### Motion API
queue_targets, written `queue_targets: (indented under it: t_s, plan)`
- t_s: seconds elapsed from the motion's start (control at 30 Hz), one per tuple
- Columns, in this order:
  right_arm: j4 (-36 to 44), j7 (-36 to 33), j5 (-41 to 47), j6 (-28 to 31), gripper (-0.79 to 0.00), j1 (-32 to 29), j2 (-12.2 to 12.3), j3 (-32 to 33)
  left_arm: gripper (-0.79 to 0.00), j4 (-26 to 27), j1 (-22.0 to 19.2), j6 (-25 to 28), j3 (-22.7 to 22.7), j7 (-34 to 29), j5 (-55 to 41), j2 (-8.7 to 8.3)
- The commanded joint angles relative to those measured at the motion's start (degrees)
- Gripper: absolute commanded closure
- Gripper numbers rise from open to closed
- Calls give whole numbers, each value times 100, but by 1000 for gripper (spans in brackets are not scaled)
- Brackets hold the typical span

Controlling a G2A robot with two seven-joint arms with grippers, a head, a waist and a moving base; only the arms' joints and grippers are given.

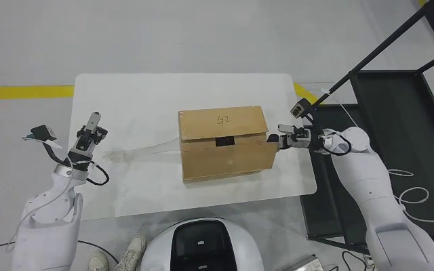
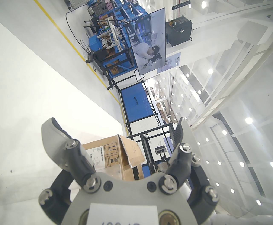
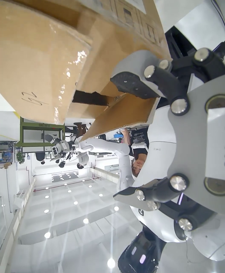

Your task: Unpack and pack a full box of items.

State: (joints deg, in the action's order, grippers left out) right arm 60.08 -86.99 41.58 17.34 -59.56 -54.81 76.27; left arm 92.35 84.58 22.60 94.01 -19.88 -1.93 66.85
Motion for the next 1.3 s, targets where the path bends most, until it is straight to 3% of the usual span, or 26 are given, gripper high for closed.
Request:
queue_targets:
  t_s: [0.0, 0.33, 0.63, 0.83, 1.27]
  plan:
    - [209, -101, 36, -101, -785, -123, 53, 69, -785, 0, 0, 0, 0, 0, 0, 0]
    - [1494, -97, -431, -96, -785, -929, 371, -54, -785, 0, 0, 0, 0, 0, 0, 0]
    - [2384, 128, -1307, 128, -785, -1375, 638, -643, -785, 0, 0, 0, 0, 0, 0, 0]
    - [2557, 356, -1617, 356, -785, -1377, 814, -1157, -785, 0, 0, 0, 0, 0, 0, 0]
    - [1963, 1095, -1975, 1092, -785, -934, 1006, -2171, -785, 0, 0, 0, 0, 0, 0, 0]
